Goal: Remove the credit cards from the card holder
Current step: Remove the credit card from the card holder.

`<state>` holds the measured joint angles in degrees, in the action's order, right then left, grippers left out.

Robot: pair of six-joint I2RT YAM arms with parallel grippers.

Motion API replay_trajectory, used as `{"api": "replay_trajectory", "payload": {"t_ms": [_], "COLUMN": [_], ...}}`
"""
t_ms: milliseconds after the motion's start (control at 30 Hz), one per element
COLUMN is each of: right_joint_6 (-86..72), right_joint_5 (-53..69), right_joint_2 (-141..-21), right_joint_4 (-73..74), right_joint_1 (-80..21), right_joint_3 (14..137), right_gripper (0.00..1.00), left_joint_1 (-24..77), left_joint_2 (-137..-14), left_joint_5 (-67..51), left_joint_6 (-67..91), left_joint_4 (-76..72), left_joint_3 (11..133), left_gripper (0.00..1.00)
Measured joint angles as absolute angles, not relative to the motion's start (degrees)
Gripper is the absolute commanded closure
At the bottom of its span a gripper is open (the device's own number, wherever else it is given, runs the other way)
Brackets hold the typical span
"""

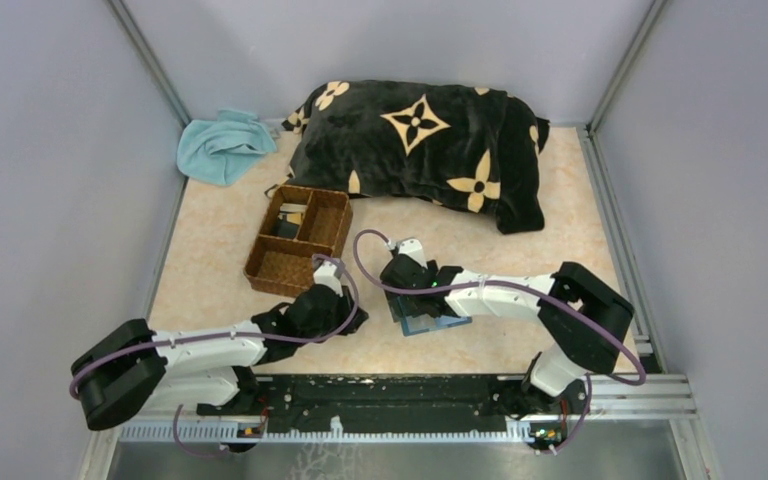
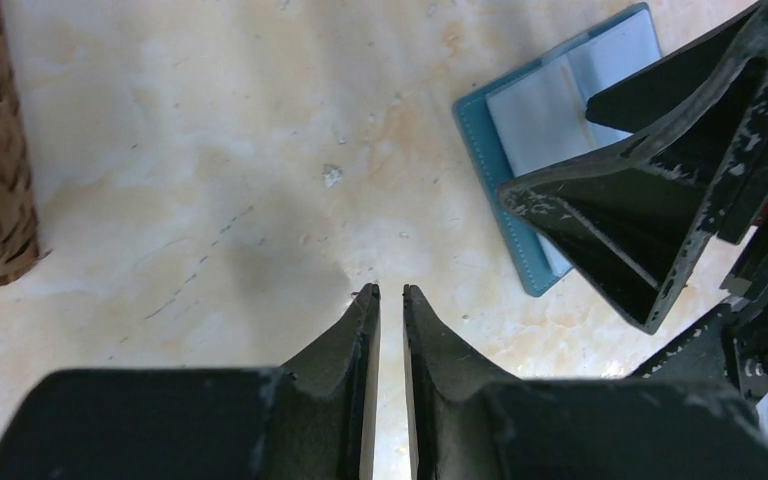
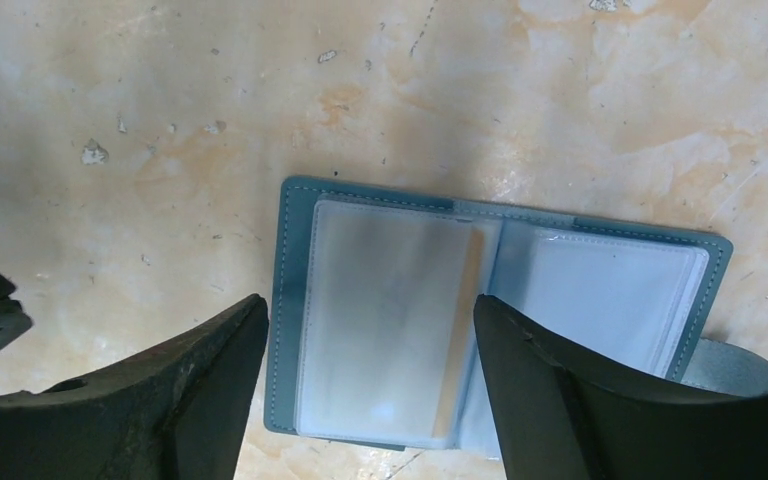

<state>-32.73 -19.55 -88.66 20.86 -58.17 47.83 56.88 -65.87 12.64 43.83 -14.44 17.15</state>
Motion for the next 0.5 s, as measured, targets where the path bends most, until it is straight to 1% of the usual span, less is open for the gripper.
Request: {"api": "replay_trajectory", "payload": {"t_ms": [333,500], "right_joint_6": [-33.36,-34.22], "right_joint_5": [-23.05,-23.46], "right_joint_2": [-90.52,-90.72], "right_joint_4": [23.07,23.16], "right_joint_1": [-58.94,-59.27], "right_joint_3": [48.77,48.90], "right_gripper": [0.31,0.44], "left_joint_1": [56.77,56.77], "left_joint_2": [-63.64,-63.83], "left_joint_5": [13.78,13.76], "left_joint_6": [44.14,44.14], "left_joint_4": [-12.97,-12.97], "left_joint_3": [15.59,15.59], "left_gripper": [0.80,0.80]}}
